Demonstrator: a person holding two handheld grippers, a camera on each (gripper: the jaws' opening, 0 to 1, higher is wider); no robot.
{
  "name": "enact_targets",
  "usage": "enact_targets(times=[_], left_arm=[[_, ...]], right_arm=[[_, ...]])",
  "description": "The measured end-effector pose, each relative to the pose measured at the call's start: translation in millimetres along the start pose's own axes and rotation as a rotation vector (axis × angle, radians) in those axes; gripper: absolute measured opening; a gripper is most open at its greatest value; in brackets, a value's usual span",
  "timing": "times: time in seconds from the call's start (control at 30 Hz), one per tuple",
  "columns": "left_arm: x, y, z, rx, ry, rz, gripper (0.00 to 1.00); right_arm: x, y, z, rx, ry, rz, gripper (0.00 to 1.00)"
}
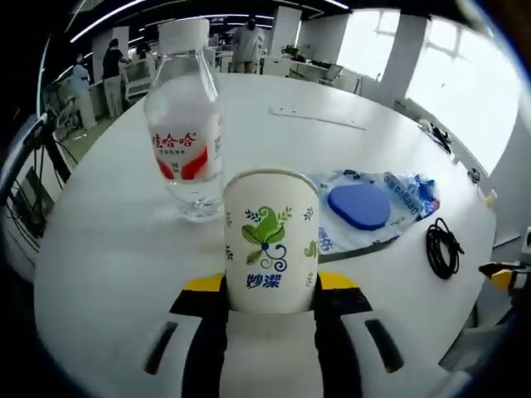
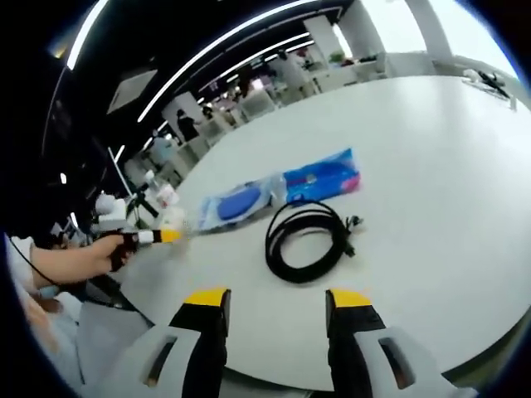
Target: Arrange the tabletop items into an orderly group along one side of the table until the central work area is clear of visible clutter.
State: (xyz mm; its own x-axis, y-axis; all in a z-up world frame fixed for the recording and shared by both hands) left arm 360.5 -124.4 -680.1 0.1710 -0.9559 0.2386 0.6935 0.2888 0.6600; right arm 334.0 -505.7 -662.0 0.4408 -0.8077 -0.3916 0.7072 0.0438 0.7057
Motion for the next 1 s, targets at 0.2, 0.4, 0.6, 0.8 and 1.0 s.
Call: enact_targets(times=[0.2,0.4,0.6,0.8,1.0], left_arm=[[3.2,-1.8,21,0.053,-0.047,-0.001,0.39],[4.0,-4.3,41,0.118,-0.083,0.039,0.39],[16.3,-9.3,53,0.154,-0.139,0.089,0.39],[34.1,-10.5,63,0.197,-0.217,0.116,0.39],[56.2,-11.2,75,0.216,-0.348,0.104,0.39]], right_arm=[[-7,0.4,-4,-0.001,0.015,0.003,0.46],[-15,1.8,-10,-0.005,0.043,0.002,0.46],[-24,3.3,-15,-0.009,0.075,0.009,0.46],[-33,6.0,-15,-0.005,0.110,0.004,0.46],[-43,7.6,-18,0.003,0.155,-0.035,0.47]])
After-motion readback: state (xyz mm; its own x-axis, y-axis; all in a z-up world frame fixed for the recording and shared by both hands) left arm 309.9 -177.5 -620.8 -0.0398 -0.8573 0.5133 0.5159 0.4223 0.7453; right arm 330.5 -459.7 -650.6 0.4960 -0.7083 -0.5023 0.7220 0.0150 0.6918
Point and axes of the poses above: the point that each gripper's makers call its tool centre point, and the gripper's own axes: z roughly backward along the fingers, x roughly to its right, y roughly out of its top, the point moved 7 cm from there along z, roughly backward along the fingers, and after that the axes turned 6 degrees about z, right-handed, at the moved point
